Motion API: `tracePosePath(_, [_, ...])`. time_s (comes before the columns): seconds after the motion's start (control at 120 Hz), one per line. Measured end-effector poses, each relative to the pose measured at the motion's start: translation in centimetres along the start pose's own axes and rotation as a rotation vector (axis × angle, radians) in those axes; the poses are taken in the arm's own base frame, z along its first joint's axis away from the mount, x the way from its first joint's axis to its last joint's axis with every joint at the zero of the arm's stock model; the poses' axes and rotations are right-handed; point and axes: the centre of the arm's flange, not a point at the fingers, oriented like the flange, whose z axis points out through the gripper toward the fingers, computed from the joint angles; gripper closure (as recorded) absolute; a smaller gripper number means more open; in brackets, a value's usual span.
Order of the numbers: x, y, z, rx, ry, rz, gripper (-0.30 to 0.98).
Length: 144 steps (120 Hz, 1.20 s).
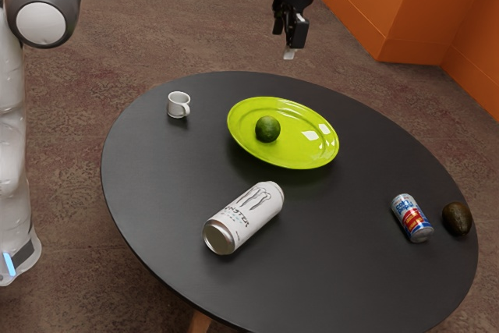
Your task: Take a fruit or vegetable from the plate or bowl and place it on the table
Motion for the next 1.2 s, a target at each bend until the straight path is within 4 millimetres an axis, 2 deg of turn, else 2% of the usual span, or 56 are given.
tracePosePath(0.2, [-0.1, -0.3, -0.2, -0.007, 0.003, 0.006, 0.0])
tracePosePath(0.3, [-1.7, -1.2, -6.7, 0.004, 0.122, -0.005, 0.0])
tracePosePath(0.417, [-5.2, -1.5, -14.1, 0.019, 0.259, -0.01, 0.0])
tracePosePath(0.45, [-6.1, -1.5, -15.4, 0.023, 0.28, -0.009, 0.0])
tracePosePath(0.483, [-6.2, -1.3, -15.5, 0.026, 0.277, -0.005, 0.0])
tracePosePath(0.533, [-5.1, -1.0, -13.5, 0.026, 0.225, 0.006, 0.0])
tracePosePath(0.617, [-1.5, -1.0, -8.0, 0.022, 0.108, 0.014, 0.0])
tracePosePath(0.642, [-0.5, -2.0, -6.3, 0.022, 0.075, -0.001, 0.0])
tracePosePath(0.683, [0.5, -4.6, -3.8, 0.024, 0.03, -0.045, 0.0])
tracePosePath(0.758, [1.3, -8.9, -0.6, 0.024, -0.023, -0.112, 0.0])
tracePosePath(0.8, [1.7, -9.8, 0.6, 0.021, -0.043, -0.124, 0.0])
tracePosePath(0.875, [2.4, -10.1, 2.1, 0.018, -0.066, -0.124, 0.0])
tracePosePath(0.992, [3.8, -10.1, 5.2, 0.01, -0.103, -0.113, 0.0])
tracePosePath(1.133, [4.9, -9.9, 7.7, 0.004, -0.129, -0.102, 0.0])
tracePosePath(1.2, [5.5, -9.6, 10.3, -0.004, -0.155, -0.091, 0.0])
